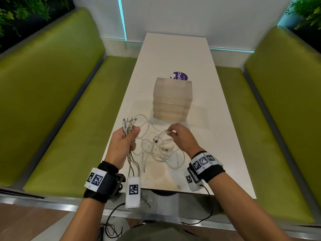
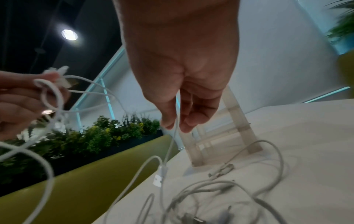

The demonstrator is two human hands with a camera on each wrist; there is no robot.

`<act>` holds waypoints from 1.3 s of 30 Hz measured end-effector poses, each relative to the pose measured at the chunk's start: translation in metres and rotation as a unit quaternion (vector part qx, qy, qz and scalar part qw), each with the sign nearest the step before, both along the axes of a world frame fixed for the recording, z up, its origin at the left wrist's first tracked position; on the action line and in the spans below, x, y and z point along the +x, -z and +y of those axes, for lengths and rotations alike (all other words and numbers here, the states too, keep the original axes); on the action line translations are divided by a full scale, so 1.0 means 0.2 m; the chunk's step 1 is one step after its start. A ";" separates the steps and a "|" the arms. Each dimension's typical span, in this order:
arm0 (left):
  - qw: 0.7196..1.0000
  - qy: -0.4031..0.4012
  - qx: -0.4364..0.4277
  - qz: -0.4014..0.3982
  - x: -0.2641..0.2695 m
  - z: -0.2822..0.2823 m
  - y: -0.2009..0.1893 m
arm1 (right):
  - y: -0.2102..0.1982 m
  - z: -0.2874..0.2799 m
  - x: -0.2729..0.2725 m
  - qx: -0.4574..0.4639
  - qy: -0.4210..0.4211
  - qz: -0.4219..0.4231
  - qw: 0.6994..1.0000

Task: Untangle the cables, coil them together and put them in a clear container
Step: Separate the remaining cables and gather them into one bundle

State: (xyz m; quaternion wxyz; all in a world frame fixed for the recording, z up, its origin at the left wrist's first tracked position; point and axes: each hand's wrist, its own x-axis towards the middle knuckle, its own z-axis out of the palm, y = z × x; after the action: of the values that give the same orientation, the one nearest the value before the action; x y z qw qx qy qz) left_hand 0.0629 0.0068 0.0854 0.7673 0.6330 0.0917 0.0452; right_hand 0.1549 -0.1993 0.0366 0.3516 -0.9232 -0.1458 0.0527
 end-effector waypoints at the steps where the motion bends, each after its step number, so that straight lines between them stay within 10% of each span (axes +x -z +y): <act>1: 1.000 -0.008 -0.004 -0.004 0.00 0.01 0.00 | 0.01 -0.02 0.02 0.001 0.024 -0.012 1.000; 8: 0.998 -0.037 -0.053 -0.017 -0.03 0.05 -0.02 | -0.01 -0.21 0.12 0.047 0.118 -0.013 0.992; 17: 0.964 0.227 0.116 0.075 -0.06 -0.03 0.01 | -0.31 -0.12 -0.18 0.108 -0.221 0.242 0.939; 24: 0.916 0.374 0.117 0.087 -0.08 -0.10 0.00 | -0.26 -0.06 -0.27 0.137 -0.256 0.280 0.915; 29: 0.972 0.218 0.034 0.074 -0.06 -0.07 0.06 | -0.18 -0.10 -0.31 0.160 -0.225 0.285 0.918; 39: 0.991 0.119 -0.022 0.060 -0.03 -0.05 0.05 | 0.13 -0.07 -0.55 -0.179 -0.318 0.276 0.889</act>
State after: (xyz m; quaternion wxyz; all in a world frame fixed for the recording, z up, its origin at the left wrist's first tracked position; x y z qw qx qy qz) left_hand 0.0565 -0.0033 0.0751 0.7741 0.6240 0.0621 -0.0865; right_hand 0.0446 -0.2123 0.0100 0.1712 -0.8229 -0.3173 0.4392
